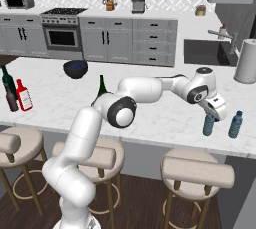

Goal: Move the plastic bottles in the middle to the plastics group, and the glass bottles in the middle to the glass group.

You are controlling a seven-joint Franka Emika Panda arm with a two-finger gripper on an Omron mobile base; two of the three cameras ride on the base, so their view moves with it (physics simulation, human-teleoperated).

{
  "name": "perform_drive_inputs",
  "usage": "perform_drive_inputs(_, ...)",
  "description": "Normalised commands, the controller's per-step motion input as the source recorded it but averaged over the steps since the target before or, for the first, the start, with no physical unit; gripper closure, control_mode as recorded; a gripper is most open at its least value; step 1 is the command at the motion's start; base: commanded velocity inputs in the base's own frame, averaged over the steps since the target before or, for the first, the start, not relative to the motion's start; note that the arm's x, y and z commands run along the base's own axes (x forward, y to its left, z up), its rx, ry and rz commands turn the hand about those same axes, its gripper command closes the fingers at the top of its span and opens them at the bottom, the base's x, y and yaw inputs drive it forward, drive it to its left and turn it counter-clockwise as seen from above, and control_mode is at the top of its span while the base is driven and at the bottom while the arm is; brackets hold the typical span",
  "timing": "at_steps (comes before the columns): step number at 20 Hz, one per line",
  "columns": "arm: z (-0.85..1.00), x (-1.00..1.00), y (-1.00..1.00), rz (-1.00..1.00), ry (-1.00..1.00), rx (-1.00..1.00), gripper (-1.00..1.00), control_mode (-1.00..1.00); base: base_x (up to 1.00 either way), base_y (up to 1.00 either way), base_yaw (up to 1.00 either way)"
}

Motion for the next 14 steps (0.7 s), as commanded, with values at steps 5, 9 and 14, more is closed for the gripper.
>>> perform_drive_inputs(5,0.0,0.0,0.0,0.0,0.0,0.0,1.0,-1.0,0.0,0.0,0.0)
perform_drive_inputs(9,0.0,0.0,0.0,0.0,0.0,0.0,-1.0,-1.0,0.0,0.0,0.0)
perform_drive_inputs(14,0.0,0.0,0.0,0.0,0.0,0.0,-1.0,-1.0,0.0,0.0,0.0)
